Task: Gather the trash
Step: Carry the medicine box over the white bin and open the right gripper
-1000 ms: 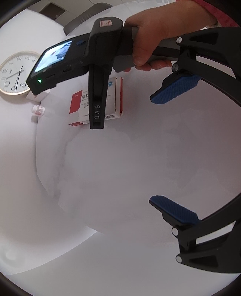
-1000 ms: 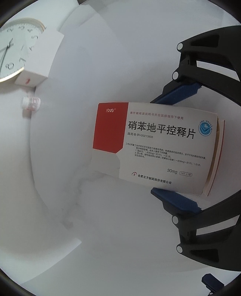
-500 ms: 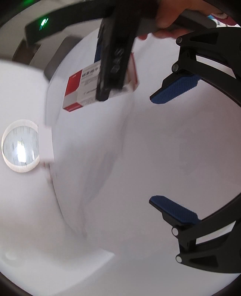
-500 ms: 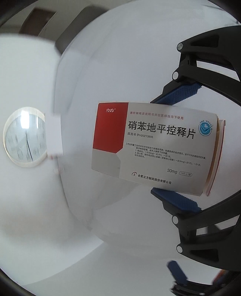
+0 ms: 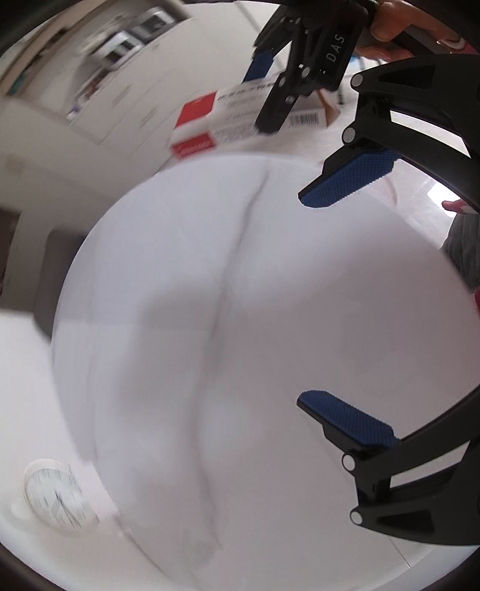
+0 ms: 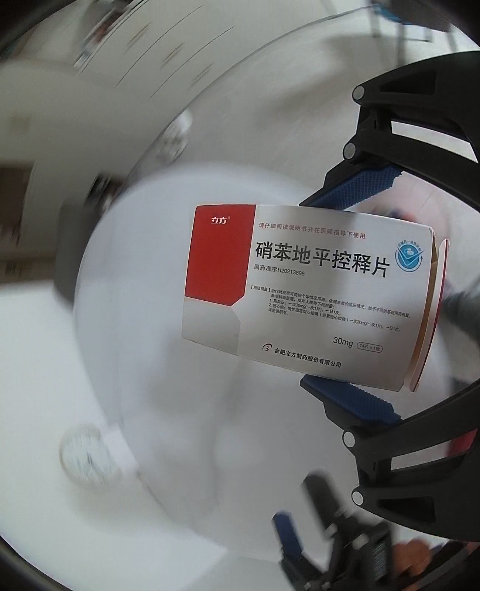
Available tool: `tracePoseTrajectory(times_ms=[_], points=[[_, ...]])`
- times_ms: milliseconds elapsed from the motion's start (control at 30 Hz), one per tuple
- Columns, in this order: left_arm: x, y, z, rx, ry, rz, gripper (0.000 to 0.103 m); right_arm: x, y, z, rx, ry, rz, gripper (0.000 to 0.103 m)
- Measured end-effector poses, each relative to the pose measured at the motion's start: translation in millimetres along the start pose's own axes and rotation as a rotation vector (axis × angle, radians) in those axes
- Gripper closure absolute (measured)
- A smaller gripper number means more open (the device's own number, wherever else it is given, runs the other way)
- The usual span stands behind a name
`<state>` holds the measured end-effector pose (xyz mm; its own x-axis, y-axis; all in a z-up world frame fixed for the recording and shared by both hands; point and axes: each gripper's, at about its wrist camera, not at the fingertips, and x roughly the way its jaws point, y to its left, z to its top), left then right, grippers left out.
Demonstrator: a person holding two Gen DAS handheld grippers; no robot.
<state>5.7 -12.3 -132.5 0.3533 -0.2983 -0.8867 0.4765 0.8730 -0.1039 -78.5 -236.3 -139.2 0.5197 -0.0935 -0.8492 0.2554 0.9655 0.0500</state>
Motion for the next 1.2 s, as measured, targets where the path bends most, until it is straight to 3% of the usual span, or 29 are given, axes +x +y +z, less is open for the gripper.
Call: tracePoseTrajectory(times_ms=[133, 300, 500, 700, 800, 900, 1100, 1200], points=[[19, -55, -1, 0.07, 0.038, -0.012, 0.008, 20, -90, -56, 0.126, 0.097, -0.07, 0.017], [42, -80, -2, 0.106, 0.067, 0.022, 0.008, 97, -138, -118, 0.193, 0.276, -0.06, 0.017], [80, -101, -11, 0.134, 0.121, 0.049, 0.008, 204, -137, -164, 0.21, 0.443, -0.012, 0.017], [109, -104, -14, 0.154, 0.175, 0.045, 0.008, 264, -131, -194, 0.237, 0.546, -0.034, 0.017], [109, -105, -12, 0.146, 0.187, 0.032, 0.008, 268, -135, -196, 0.246, 0.582, -0.038, 0.014], [102, -103, -6, 0.146, 0.179, 0.018, 0.008, 250, -130, -181, 0.257, 0.554, -0.047, 0.009], [56, -76, -1, 0.129, 0.117, -0.013, 0.008, 143, -126, -117, 0.352, 0.326, -0.047, 0.006], [20, -54, 6, 0.097, 0.055, -0.016, 0.008, 76, -104, -70, 0.323, 0.185, -0.042, 0.003]])
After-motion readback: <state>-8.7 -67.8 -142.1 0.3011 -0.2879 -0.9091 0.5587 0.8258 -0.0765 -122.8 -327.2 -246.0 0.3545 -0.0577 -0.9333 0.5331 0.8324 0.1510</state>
